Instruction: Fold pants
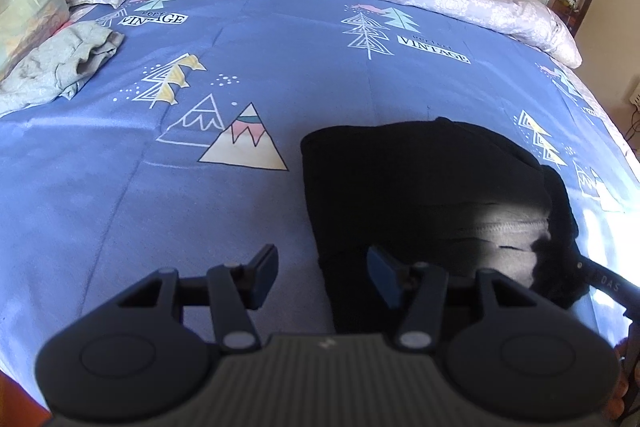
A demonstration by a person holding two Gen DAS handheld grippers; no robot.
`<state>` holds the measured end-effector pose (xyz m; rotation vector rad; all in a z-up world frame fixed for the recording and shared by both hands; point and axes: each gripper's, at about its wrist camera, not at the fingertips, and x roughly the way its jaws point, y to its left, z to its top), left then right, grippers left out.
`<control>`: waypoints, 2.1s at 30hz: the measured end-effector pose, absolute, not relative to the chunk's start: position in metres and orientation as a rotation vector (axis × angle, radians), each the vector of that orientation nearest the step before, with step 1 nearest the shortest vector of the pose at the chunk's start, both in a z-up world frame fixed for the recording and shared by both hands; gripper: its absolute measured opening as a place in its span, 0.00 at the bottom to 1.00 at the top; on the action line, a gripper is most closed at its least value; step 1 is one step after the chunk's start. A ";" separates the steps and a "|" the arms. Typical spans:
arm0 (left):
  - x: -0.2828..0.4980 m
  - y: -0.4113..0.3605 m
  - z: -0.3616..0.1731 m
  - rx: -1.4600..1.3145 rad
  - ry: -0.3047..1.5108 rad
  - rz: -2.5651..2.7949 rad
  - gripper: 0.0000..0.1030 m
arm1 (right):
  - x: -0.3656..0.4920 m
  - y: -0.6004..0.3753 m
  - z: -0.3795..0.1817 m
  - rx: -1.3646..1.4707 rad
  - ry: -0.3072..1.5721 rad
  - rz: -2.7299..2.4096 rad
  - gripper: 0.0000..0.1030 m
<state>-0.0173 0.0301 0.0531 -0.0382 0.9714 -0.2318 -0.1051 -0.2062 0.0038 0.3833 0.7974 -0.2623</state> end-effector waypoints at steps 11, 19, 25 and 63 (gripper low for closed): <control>-0.022 0.024 0.054 -0.019 0.976 -0.247 0.49 | -0.103 -0.199 0.004 0.343 0.798 -0.278 0.26; -0.026 0.017 0.056 -0.020 0.971 -0.300 0.51 | -0.104 -0.195 0.007 0.338 0.801 -0.273 0.25; -0.027 0.010 0.052 0.008 0.973 -0.306 0.52 | -0.120 -0.208 0.024 0.395 0.725 -0.282 0.13; -0.024 0.010 0.041 -0.059 1.036 -0.382 0.59 | -0.128 -0.250 0.018 0.684 0.717 -0.150 0.44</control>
